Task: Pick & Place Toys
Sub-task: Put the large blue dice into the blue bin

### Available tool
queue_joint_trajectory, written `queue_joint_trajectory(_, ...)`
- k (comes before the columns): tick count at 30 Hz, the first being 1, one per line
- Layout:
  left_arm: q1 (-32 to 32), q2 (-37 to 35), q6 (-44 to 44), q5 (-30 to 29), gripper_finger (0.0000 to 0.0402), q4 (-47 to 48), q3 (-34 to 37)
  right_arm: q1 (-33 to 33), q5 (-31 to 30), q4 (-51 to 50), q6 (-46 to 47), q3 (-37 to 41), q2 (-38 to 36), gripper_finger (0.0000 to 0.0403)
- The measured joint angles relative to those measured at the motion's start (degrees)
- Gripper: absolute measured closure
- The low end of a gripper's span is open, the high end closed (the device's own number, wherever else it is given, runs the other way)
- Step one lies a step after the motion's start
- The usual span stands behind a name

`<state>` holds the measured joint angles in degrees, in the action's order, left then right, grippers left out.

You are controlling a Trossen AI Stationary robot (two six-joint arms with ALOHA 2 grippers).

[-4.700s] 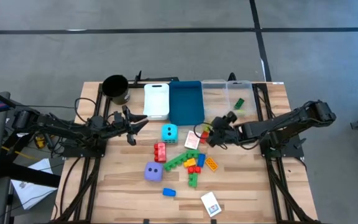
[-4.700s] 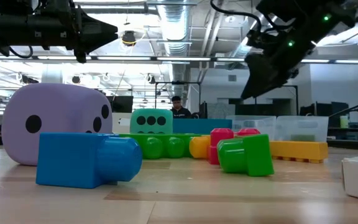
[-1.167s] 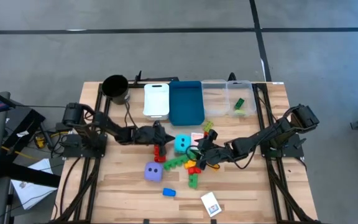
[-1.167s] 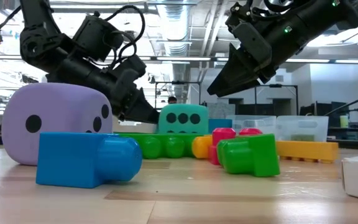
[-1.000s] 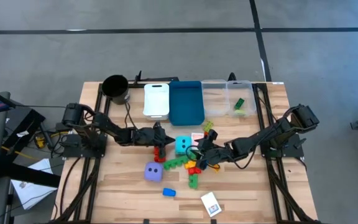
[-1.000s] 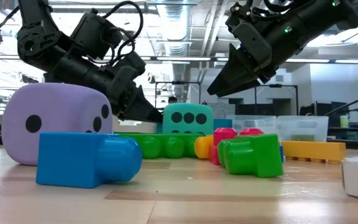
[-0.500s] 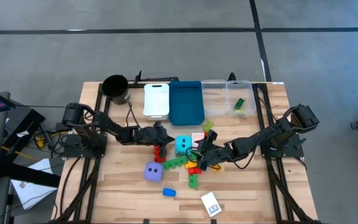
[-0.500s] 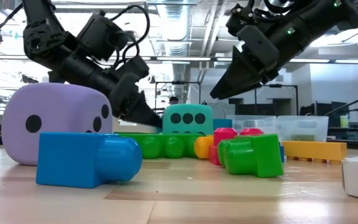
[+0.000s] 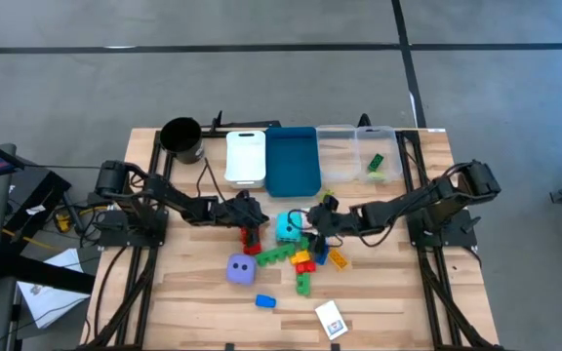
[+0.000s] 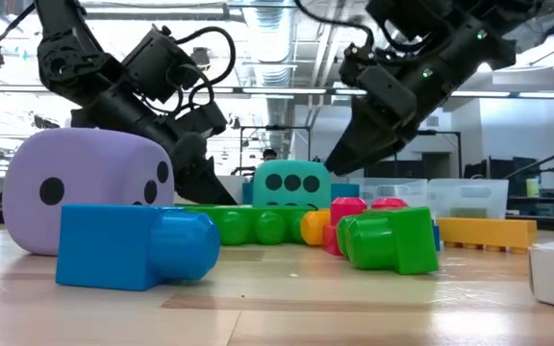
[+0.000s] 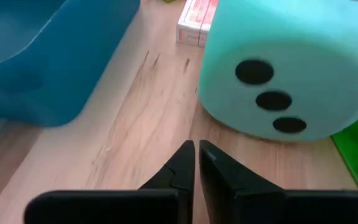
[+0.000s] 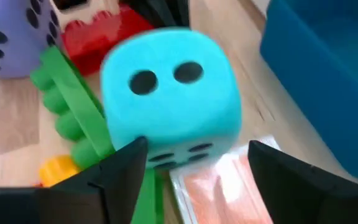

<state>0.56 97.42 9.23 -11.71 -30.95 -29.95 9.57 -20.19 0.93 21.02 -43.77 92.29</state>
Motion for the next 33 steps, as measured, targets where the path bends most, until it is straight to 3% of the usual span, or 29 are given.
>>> queue_joint_trajectory(6, 0.0, -7.4, 0.0, 0.0, 0.0354, 7.3, 0.1, -2.5, 3.6, -5.6, -2.0, 1.4, 0.5, 0.0076)
queue_joint_trajectory(11, 0.0, -15.6, 0.0, -0.3, 0.0332, 12.4, 0.4, -0.5, 4.0, -6.0, -3.5, 1.3, -0.3, 0.0055)
queue_joint_trajectory(18, 0.0, -25.9, 0.0, -0.5, 0.0318, 12.5, 4.8, 3.6, -0.3, -8.4, -4.8, 1.0, -4.6, 0.0055)
queue_joint_trajectory(23, 0.0, -31.4, 0.5, -0.6, 0.0319, 12.4, 8.5, 7.3, -6.8, -8.6, -7.9, 2.0, -9.1, 0.0055)
queue_joint_trajectory(28, 0.0, -35.2, 2.0, -0.7, 0.032, 12.3, 11.6, 8.3, -10.3, 7.1, -10.2, 12.2, -14.0, 0.0055)
queue_joint_trajectory(33, 0.0, -36.4, 1.8, -0.7, 0.032, 10.4, 13.2, 7.5, -5.3, 45.2, -9.1, 27.9, -13.7, 0.0055)
